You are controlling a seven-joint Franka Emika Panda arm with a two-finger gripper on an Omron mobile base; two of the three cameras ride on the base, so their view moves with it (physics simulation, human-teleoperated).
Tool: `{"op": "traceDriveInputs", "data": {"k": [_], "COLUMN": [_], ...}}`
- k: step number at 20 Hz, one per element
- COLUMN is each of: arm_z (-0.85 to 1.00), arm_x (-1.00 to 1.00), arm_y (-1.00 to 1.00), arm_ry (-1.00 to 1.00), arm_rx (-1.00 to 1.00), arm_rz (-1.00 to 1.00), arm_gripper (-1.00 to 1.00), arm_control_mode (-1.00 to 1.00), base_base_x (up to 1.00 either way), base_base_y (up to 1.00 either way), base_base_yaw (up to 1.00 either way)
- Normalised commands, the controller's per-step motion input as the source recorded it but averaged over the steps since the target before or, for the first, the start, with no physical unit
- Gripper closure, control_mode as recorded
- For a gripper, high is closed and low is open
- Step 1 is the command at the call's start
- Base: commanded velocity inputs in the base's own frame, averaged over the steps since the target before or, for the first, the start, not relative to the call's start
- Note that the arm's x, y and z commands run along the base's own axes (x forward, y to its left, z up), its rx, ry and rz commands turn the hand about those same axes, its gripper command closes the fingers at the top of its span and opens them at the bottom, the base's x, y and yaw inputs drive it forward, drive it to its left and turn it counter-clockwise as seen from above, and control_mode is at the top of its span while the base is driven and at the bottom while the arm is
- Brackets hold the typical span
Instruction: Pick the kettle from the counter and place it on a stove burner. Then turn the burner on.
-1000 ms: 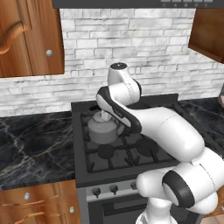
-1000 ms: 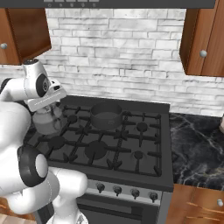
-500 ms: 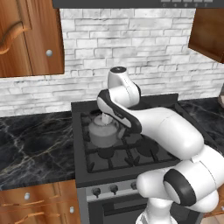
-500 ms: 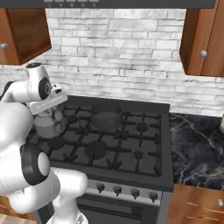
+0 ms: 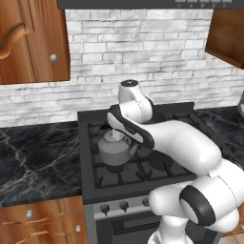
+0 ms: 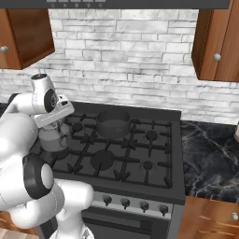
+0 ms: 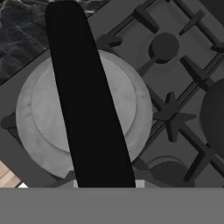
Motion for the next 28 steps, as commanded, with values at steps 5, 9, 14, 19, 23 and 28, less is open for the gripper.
{"op": "traceDriveInputs", "data": {"k": [5, 9, 14, 19, 23, 28], "arm_z": [-0.25, -0.21, -0.17, -0.08, -0.05, 0.0], "arm_x": [0.0, 0.0, 0.03, 0.16, 0.22, 0.05], "arm_y": [-0.23, -0.1, 0.0, 0.0, 0.0, 0.07], "arm_ry": [0.0, 0.0, 0.0, -0.03, -0.02, 0.0], "arm_rx": [0.0, 0.0, 0.0, 0.0, 0.0, 0.0], "arm_rz": [0.0, 0.0, 0.0, 0.0, 0.0, 0.0], "arm_gripper": [1.0, 1.0, 1.0, 1.0, 1.0, 1.0], "arm_control_mode": [-1.0, -1.0, -1.0, -1.0, -1.0, -1.0], "base_base_x": [0.0, 0.0, 0.0, 0.0, 0.0, 0.0], "base_base_y": [0.0, 0.0, 0.0, 0.0, 0.0, 0.0], "base_base_yaw": [0.0, 0.0, 0.0, 0.0, 0.0, 0.0]}}
